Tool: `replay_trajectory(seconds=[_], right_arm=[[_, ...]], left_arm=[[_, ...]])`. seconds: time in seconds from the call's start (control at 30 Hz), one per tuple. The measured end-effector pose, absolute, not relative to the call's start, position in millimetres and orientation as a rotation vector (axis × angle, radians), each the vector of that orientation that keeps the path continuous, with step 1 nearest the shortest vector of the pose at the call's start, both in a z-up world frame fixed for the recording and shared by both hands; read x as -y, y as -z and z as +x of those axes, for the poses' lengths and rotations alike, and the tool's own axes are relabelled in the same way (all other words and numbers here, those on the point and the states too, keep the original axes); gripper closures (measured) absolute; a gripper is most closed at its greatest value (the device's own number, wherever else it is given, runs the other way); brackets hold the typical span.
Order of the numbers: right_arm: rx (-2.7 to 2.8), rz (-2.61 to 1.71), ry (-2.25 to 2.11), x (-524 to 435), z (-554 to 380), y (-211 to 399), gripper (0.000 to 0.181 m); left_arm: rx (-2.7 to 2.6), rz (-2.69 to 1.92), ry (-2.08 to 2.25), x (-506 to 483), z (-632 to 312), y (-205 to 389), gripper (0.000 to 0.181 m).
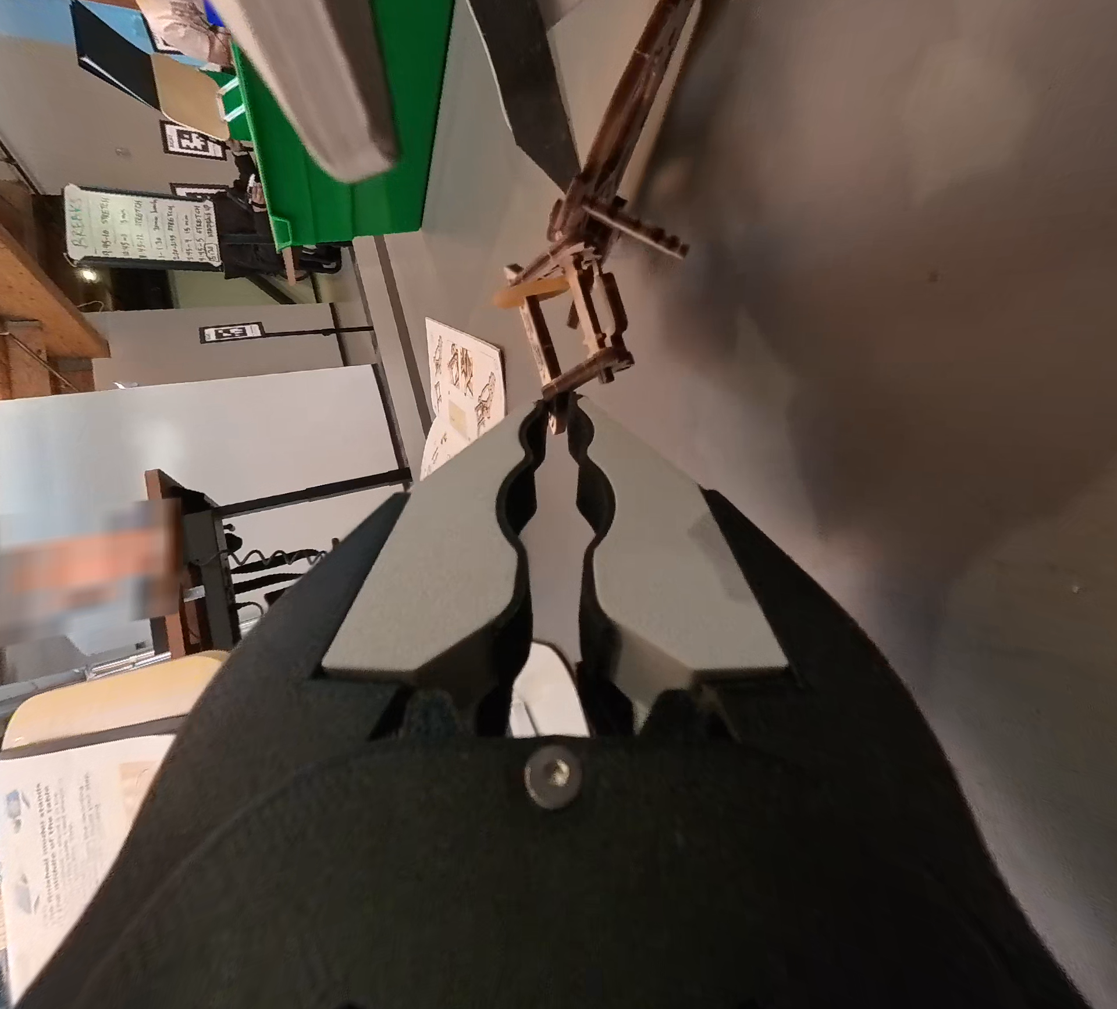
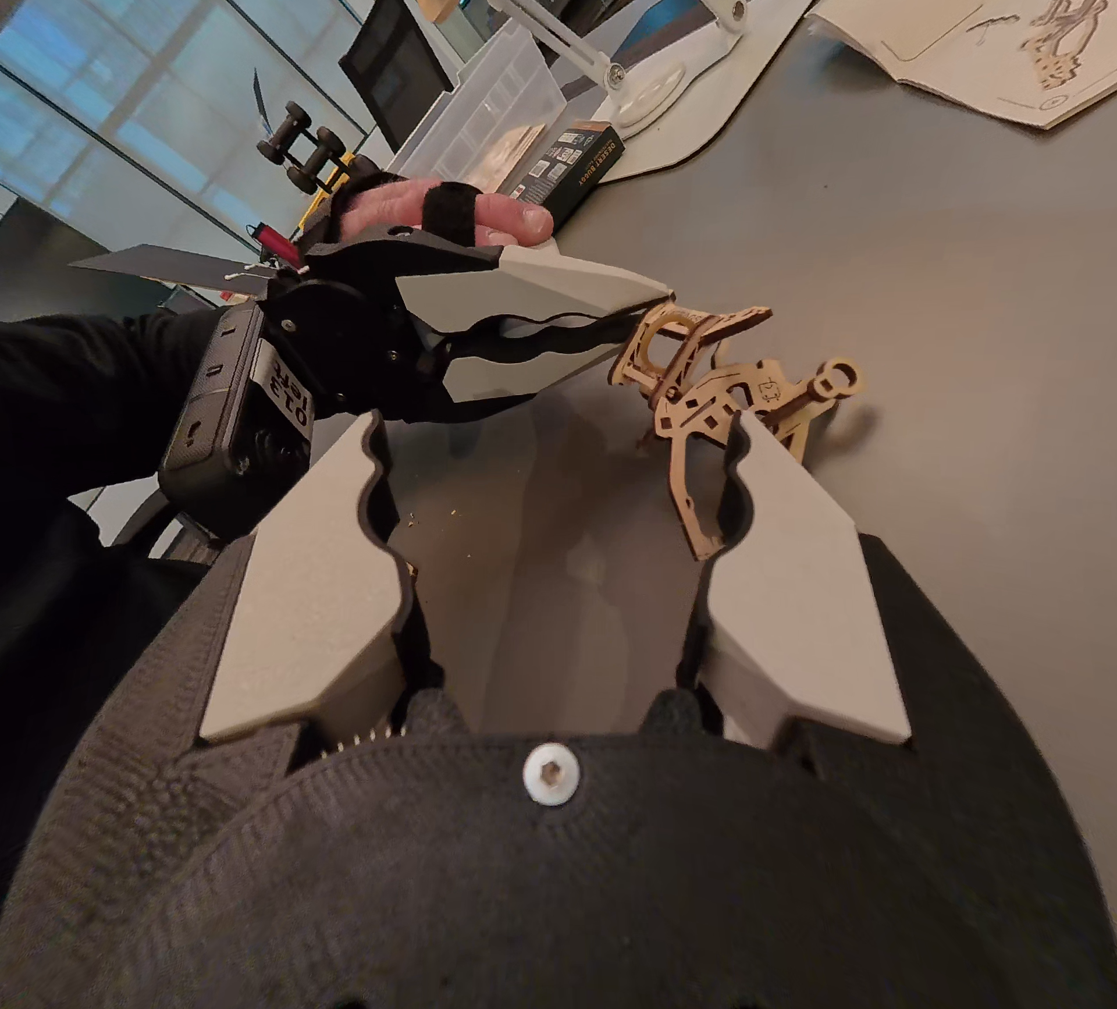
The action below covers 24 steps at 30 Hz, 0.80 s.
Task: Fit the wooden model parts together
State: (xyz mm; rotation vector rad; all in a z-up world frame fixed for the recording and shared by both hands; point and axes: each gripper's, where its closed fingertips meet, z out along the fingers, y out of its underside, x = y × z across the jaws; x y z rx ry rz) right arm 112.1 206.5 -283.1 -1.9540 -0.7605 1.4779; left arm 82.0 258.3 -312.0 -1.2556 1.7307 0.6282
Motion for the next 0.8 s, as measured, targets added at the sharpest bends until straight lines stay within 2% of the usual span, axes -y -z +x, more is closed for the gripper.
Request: replay_trajectory(seconds=[0.3, 0.37, 0.5, 0.73, 0.8], right_arm=[[0.775, -1.958, -1.455, -205.5, 120.6, 284.6, 0.079], [0.762, -1.950, -1.457, -207.1, 124.8, 283.5, 0.080], [0.739, -1.927, -1.488, -207.4, 128.9, 280.4, 0.081], [0.709, -1.908, -1.535, -208.8, 131.3, 277.1, 0.084], [0.710, -1.907, -1.536, -208.6, 131.3, 277.0, 0.085]], left_arm=[[-1.767, -1.372, -0.565, -246.9, 75.1, 333.4, 0.176], [-1.768, -1.429, -0.497, -241.8, 72.2, 334.7, 0.168], [-1.723, -1.682, -0.253, -235.7, 63.2, 333.0, 0.154], [-1.566, -2.084, 0.324, -231.3, 86.5, 298.2, 0.144], [-1.592, -2.101, 0.323, -238.4, 93.9, 300.9, 0.153]])
